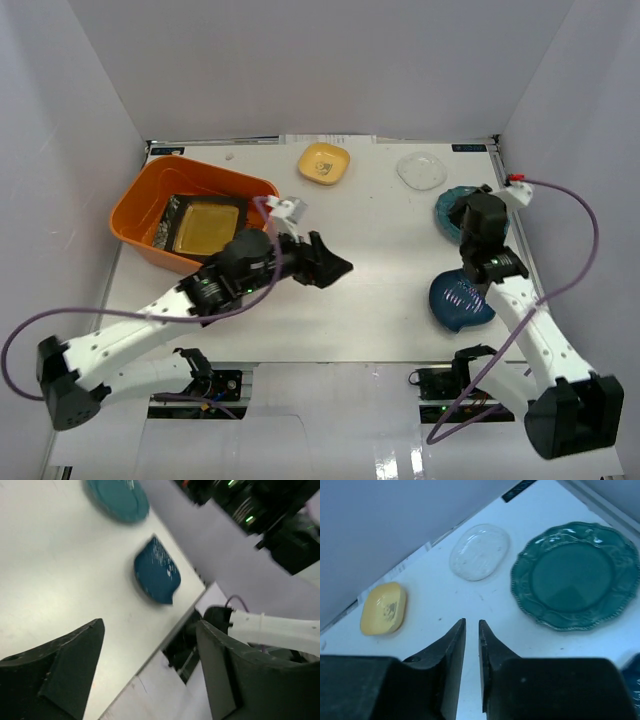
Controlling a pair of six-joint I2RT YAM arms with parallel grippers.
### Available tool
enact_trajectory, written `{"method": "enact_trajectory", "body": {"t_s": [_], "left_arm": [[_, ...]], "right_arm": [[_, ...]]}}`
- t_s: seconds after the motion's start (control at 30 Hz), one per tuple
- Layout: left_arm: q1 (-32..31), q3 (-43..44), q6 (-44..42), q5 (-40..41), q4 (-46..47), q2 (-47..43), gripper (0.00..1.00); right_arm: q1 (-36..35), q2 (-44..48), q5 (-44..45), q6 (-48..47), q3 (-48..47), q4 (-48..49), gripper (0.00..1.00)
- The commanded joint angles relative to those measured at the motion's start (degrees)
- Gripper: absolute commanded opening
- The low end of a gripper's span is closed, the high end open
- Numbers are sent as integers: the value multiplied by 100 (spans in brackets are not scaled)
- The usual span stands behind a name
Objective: Place the plates into the plastic bin on the countertop
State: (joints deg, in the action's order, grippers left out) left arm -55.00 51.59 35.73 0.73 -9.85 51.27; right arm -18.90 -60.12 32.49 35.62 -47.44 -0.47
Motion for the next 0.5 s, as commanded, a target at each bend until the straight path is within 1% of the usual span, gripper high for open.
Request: {"method": "enact_trajectory", "body": {"t_s": [0.0, 0.03, 0.07, 0.1, 0.13, 0.17, 0.2, 0.23, 0.27, 0.3, 0.33, 0.37, 0.4, 0.47], "left_arm": [[-72, -237, 909, -1714, 1140, 918, 82], [-159, -229, 1075, -1795, 1299, 1164, 81], [-212, -194, 1138, -1831, 1492, 1654, 80], [-265, -124, 1182, -1822, 1555, 1911, 79], [-413, 60, 1217, -1822, 1617, 2436, 79], [-484, 174, 1218, -1814, 1635, 2441, 79], [-572, 297, 1209, -1735, 1635, 2972, 79], [-738, 438, 1157, -1673, 1644, 3238, 79], [-810, 718, 1121, -1612, 1626, 3510, 79], [-871, 851, 1103, -1472, 1618, 4035, 79], [-976, 992, 1086, -1410, 1600, 4301, 79], [-1012, 1141, 1068, -1340, 1582, 4556, 79], [-1065, 1430, 1068, -1252, 1556, 5029, 79], [-1161, 1730, 1068, -1120, 1495, 5454, 79]], "right_arm": [[753, 806, -1120, 437, 612, 91, 25], [1112, 930, -1322, 472, 787, 74, 34], [1247, 1053, -1637, 507, 859, 56, 40], [1352, 1333, -1771, 534, 911, 56, 44], [1501, 1597, -2042, 543, 964, 56, 51], [1546, 1695, -2202, 543, 947, 56, 54], [1582, 1783, -2334, 491, 869, -179, 55], [1608, 1819, -2474, 447, 755, -286, 56], [1608, 1854, -2798, 385, 467, -374, 57], [1608, 1846, -2966, 298, 298, -566, 57], [1608, 1828, -3177, 297, 140, -664, 57], [1608, 1819, -3666, 279, -70, -700, 57], [1608, 1845, -3827, 271, -142, -700, 57], [1608, 1950, -4152, 262, -230, -718, 57]]}}
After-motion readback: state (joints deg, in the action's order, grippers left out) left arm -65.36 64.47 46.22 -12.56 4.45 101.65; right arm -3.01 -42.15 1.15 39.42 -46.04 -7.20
